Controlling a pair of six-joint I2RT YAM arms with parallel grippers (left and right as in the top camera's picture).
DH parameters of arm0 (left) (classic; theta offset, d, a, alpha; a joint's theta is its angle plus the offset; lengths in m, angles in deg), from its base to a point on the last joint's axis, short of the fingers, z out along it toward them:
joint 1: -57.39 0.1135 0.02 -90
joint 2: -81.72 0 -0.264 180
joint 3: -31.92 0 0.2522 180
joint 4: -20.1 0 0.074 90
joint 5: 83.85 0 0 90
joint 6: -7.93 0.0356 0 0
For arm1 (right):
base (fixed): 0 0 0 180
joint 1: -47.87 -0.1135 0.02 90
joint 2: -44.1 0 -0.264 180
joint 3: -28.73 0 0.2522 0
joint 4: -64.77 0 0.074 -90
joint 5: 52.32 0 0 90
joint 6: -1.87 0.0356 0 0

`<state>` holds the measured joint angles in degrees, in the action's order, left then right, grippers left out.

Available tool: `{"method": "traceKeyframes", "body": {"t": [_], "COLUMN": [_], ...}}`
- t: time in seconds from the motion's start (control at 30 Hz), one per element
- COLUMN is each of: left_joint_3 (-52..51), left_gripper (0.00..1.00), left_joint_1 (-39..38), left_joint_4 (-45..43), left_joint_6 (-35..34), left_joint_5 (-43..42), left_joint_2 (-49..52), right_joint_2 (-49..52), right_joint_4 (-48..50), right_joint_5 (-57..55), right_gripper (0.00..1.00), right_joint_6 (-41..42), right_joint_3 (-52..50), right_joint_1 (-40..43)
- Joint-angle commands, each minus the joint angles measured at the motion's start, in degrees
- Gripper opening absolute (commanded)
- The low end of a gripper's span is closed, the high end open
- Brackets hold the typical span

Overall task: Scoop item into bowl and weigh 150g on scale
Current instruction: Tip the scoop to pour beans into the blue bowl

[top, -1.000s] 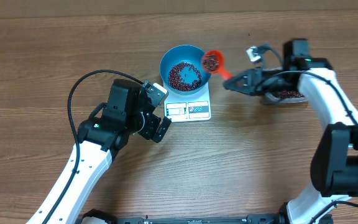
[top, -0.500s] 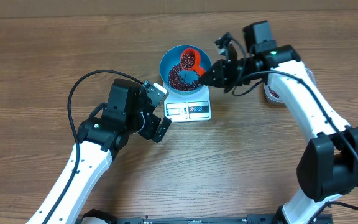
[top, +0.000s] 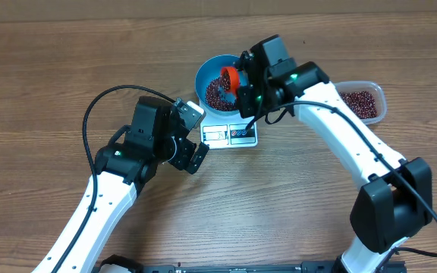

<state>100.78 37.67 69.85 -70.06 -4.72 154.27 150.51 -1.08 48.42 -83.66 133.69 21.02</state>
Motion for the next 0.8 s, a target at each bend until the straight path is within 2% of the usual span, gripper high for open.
{"method": "traceKeyframes", "body": {"t": [0.0,0.37,0.77], "left_joint_3": [-0.2,-0.2,-0.2], "left_gripper": [1.00,1.00,0.99], "left_joint_1": [0.3,0.3,0.3], "left_joint_4": [0.0,0.0,0.0], "left_joint_6": [-0.7,-0.7,-0.7], "left_joint_5": [0.4,0.4,0.3], "left_joint_2": [0.3,0.3,0.3], "right_joint_2": [0.1,0.0,0.0], "right_joint_4": [0.3,0.3,0.0], "right_joint_5": [-12.3,-36.2,-38.9], "right_gripper": [0.04,0.04,0.04], "right_joint_6": [-0.4,-2.5,-3.0], "right_joint_3": [2.3,3.0,3.1], "right_joint_1": [-2.8,-12.3,-13.7]}}
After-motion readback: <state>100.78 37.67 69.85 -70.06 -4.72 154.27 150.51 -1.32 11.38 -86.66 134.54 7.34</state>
